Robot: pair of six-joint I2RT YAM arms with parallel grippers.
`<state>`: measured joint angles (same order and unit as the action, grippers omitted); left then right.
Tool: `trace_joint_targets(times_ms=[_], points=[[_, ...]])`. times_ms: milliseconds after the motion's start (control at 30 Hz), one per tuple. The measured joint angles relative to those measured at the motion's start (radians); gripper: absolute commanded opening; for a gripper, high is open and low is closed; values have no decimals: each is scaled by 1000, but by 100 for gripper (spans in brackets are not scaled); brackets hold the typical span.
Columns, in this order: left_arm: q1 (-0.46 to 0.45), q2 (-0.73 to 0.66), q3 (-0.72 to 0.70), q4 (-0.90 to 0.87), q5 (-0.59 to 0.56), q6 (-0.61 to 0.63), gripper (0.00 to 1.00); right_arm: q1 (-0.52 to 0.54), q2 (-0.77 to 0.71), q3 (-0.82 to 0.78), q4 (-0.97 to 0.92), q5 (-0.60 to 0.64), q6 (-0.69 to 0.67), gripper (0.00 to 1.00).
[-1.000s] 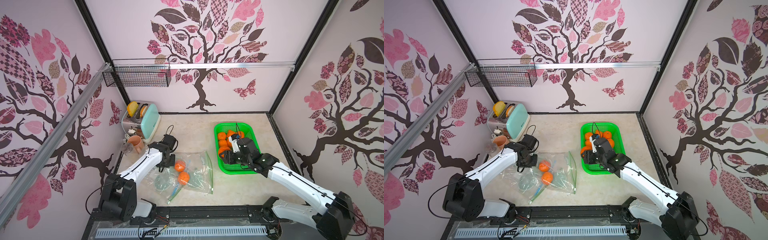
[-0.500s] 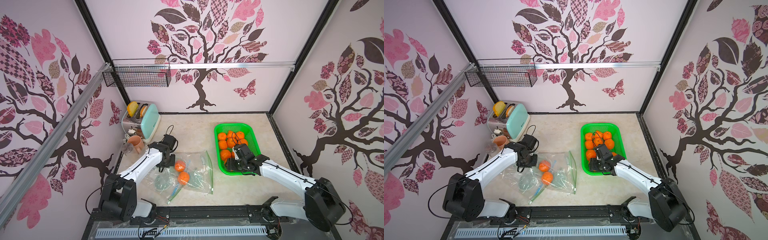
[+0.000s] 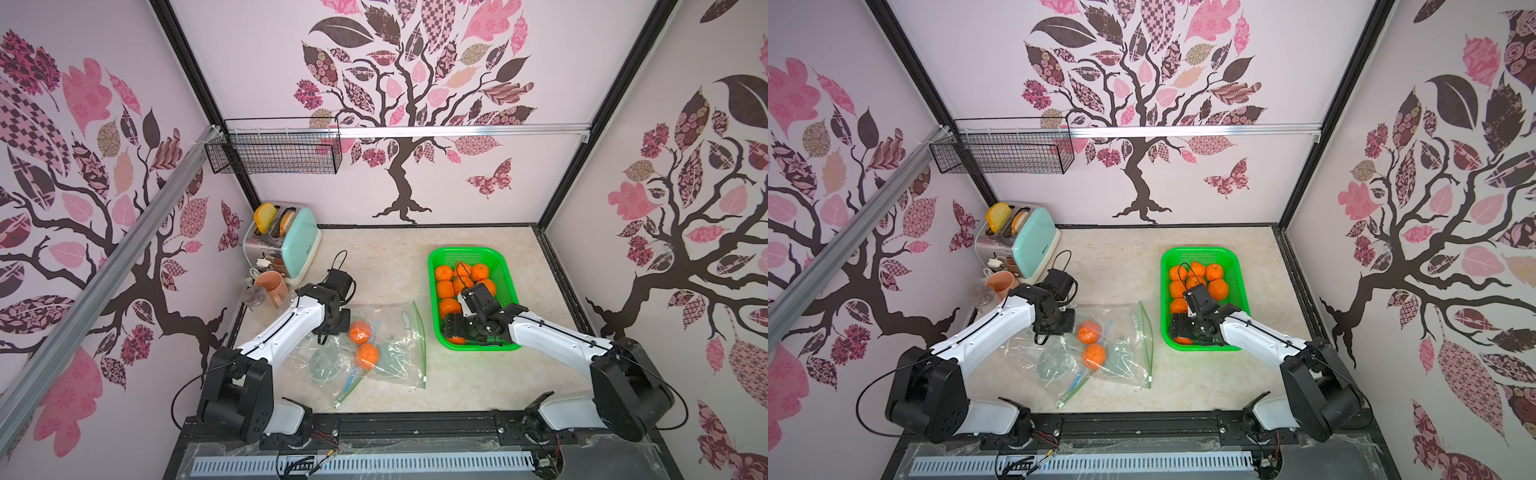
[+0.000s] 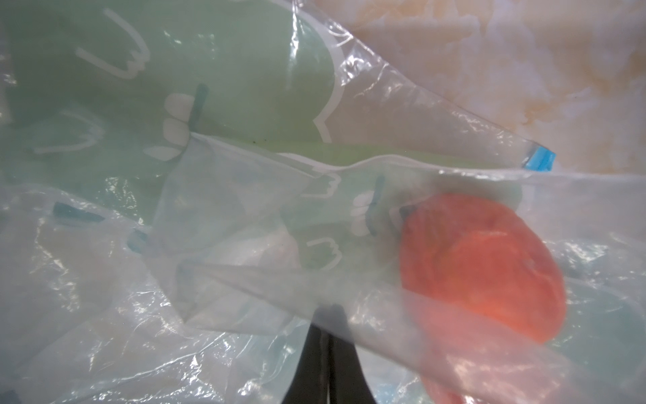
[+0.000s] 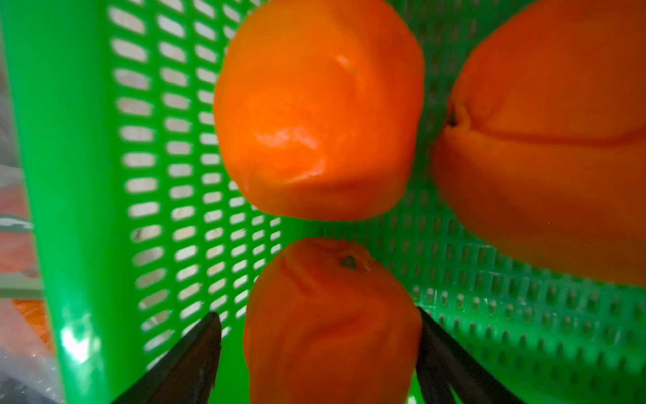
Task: Open the zip-top bag and take out the orange
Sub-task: Place the orange in the basket, then adjust the zipper food storage bag at the center of the board.
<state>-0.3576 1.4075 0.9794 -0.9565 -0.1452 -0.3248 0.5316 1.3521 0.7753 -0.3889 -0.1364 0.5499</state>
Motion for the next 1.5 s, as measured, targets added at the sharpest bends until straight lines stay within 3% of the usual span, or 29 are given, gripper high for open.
trace_joint_targets(times_ms=[200, 400, 567, 833, 1233, 1500], points=[[0, 0, 0, 0, 0, 0, 0, 2, -172, 99, -89, 90, -22, 78], [0, 0, 0, 0, 0, 0, 0, 9, -292, 142, -123, 112, -55, 56], [2, 0, 0, 0, -8, 1, 0, 61, -307, 121, -87, 41, -60, 40], [77, 0, 8, -1, -24, 13, 0, 246, -218, 56, 45, -39, -55, 23], [90, 0, 10, 5, -29, 15, 0, 299, -29, 19, 224, -91, -48, 23], [90, 0, 8, 5, -27, 15, 0, 299, 60, 28, 231, 24, -60, 27]])
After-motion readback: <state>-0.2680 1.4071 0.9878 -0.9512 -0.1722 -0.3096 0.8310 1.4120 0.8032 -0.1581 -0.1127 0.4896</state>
